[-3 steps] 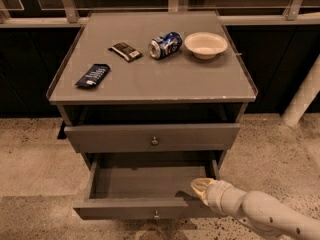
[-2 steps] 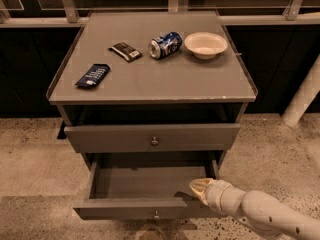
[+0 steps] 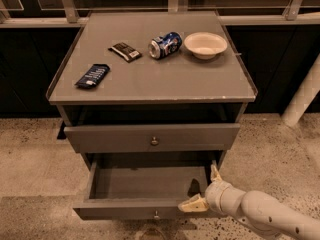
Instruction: Open middle drawer
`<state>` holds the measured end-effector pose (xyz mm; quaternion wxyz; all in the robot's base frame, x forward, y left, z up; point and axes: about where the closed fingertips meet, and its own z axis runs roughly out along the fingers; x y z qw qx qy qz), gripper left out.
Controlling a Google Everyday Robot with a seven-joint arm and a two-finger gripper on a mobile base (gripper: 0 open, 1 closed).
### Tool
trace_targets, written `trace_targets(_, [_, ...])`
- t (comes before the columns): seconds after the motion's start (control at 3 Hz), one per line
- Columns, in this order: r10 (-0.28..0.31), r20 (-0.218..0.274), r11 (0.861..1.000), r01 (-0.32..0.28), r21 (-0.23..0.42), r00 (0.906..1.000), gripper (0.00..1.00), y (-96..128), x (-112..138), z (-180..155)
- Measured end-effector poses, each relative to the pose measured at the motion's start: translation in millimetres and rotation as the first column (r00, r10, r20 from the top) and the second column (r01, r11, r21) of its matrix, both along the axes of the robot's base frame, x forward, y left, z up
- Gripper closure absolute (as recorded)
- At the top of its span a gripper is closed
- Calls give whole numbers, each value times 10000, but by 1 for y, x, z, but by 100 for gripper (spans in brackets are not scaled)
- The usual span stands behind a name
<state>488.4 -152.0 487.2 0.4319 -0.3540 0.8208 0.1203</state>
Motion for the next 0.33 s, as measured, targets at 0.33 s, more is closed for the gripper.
trace_targets(0.33, [0, 0, 10000, 0, 0, 10000, 0, 0, 0, 0])
